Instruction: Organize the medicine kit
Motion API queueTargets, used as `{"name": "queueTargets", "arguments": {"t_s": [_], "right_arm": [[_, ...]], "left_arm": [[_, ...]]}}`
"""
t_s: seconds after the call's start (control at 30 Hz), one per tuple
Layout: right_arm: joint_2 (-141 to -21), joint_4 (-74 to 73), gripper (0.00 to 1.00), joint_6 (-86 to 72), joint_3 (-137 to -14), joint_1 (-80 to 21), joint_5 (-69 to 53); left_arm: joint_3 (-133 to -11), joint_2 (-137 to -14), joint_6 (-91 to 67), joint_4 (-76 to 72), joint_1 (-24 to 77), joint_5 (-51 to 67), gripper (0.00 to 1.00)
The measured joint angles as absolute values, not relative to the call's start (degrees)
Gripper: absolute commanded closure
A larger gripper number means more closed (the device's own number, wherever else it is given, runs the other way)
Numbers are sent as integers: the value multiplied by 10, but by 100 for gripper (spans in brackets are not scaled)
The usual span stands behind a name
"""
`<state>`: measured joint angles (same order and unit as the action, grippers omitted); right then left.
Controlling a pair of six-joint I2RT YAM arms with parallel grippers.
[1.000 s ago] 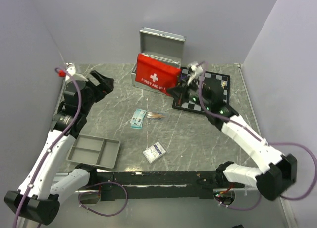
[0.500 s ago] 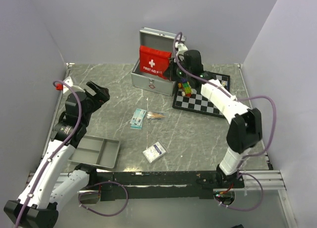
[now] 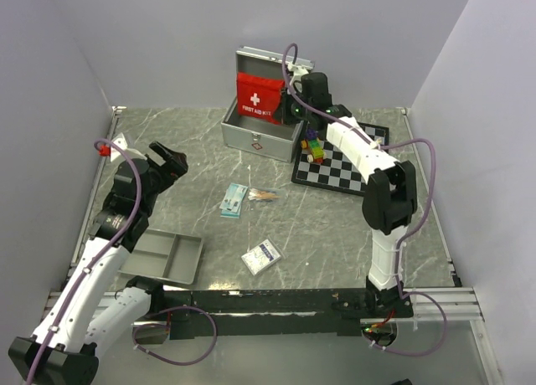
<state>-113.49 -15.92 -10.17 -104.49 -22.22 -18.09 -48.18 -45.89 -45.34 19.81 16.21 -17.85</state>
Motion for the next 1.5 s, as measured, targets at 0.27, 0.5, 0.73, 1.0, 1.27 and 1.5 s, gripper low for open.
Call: {"name": "queueTargets", "arguments": {"t_s": [0.27,0.5,0.73,1.0,1.27,1.5], "right_arm": [[-1190,-193,38,-109,-1099,-220,-173],[-1187,-184,8,-116,-1090,-219,-146],[-1121,-141,14,-123,-979,-226,-114],[-981,-56,15,-123,-785,-322,-86],[-954,-46,13,-112,-716,-363,-58],[-988,-51,12,-93,-779,-350,32]], "left_arm": [[-476,-463,-453,194,162,-178,4],[-476,-479,-451,193,162,-176,4],[-476,-479,-452,191,162,-168,2],[-458,-478,-451,176,162,-133,1],[-406,-459,-452,173,162,-83,1],[-366,-406,-464,174,162,-53,2]]}}
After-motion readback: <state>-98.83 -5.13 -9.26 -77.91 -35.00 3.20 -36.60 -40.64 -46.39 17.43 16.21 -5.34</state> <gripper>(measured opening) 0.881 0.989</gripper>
